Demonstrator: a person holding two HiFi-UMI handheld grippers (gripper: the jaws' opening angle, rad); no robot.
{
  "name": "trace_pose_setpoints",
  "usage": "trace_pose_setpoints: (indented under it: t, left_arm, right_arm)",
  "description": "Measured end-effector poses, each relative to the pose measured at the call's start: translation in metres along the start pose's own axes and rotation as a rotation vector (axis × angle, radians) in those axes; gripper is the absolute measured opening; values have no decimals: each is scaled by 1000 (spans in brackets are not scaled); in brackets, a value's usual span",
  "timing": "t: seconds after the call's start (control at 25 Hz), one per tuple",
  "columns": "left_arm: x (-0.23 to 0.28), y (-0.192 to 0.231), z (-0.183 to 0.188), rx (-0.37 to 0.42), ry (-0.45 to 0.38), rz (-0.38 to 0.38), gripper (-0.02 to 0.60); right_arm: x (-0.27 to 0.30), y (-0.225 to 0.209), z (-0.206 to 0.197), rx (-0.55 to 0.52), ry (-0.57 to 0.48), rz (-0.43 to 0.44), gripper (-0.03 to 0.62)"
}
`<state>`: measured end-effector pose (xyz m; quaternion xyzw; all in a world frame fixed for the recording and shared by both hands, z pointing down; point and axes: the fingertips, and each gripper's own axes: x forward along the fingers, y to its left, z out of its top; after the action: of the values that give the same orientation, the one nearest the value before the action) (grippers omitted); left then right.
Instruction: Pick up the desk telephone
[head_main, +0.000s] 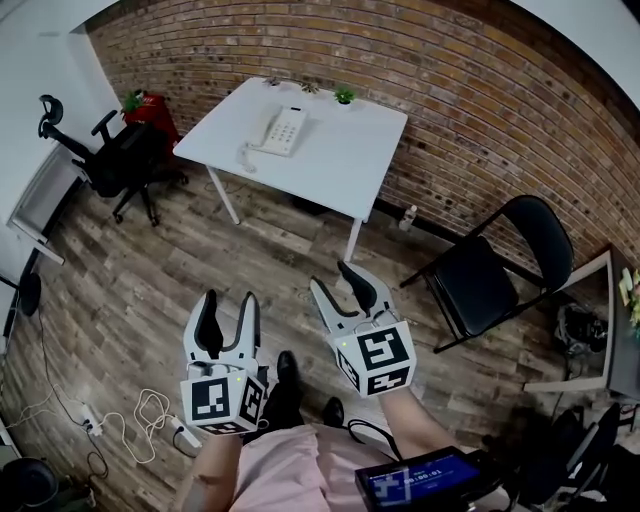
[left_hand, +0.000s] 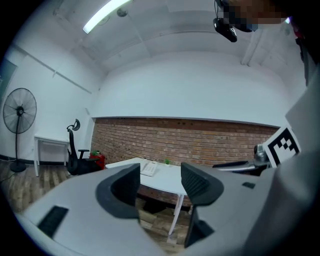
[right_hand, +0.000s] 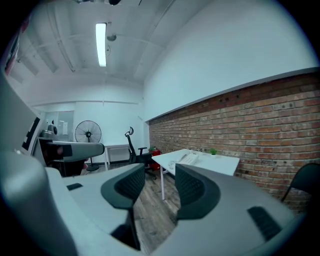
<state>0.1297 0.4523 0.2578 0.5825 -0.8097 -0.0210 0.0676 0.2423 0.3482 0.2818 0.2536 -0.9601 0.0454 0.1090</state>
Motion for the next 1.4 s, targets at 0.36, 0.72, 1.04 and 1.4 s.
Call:
trace_pose_setpoints:
  t: [0.36,0.72,1.04,1.4]
  left_arm:
    - [101,64,5,16,23,-48,267]
    - [173,106,32,14,-23,-115,267]
    - [215,128,26,-2,0,-150,268]
    - [256,132,14,-2,37,-167,267]
  right_arm:
    - [108,-16,2,36,39,-46,195]
    - [182,-23,36,26,13,-83,190]
    - [223,-36,36,28,44,-115,183]
    - [257,-59,31,47,68,-122,181]
